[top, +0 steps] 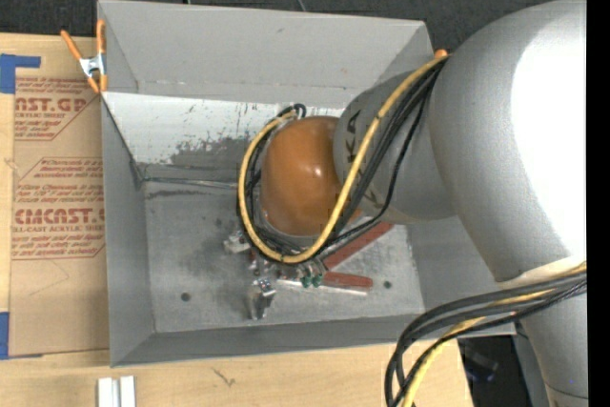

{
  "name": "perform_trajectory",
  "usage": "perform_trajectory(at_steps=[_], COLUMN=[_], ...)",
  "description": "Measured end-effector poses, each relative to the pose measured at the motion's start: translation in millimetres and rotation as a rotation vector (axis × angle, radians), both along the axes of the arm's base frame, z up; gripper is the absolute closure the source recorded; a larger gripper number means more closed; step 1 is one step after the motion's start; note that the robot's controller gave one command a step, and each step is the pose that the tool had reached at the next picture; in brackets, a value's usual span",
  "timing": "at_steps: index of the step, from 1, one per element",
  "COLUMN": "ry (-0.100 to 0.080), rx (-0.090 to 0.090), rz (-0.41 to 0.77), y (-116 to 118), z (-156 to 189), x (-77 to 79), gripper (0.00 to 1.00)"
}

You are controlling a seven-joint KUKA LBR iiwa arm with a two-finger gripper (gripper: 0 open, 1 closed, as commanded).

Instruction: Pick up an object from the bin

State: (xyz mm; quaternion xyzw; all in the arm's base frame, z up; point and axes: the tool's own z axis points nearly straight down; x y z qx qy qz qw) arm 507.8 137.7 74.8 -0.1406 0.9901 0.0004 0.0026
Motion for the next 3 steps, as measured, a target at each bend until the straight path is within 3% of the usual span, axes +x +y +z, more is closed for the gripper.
perform_trajectory(at_steps=[1, 2, 3], ry=[0.005, 0.005, -0.006], rx=[0.001, 0.001, -0.001], rz=[0.039, 0.039, 0.049], y=[-57, -57, -71], z=[1, 1, 183], x=[52.7, 52.7, 43.4], gripper=[1.00, 1.00, 1.00])
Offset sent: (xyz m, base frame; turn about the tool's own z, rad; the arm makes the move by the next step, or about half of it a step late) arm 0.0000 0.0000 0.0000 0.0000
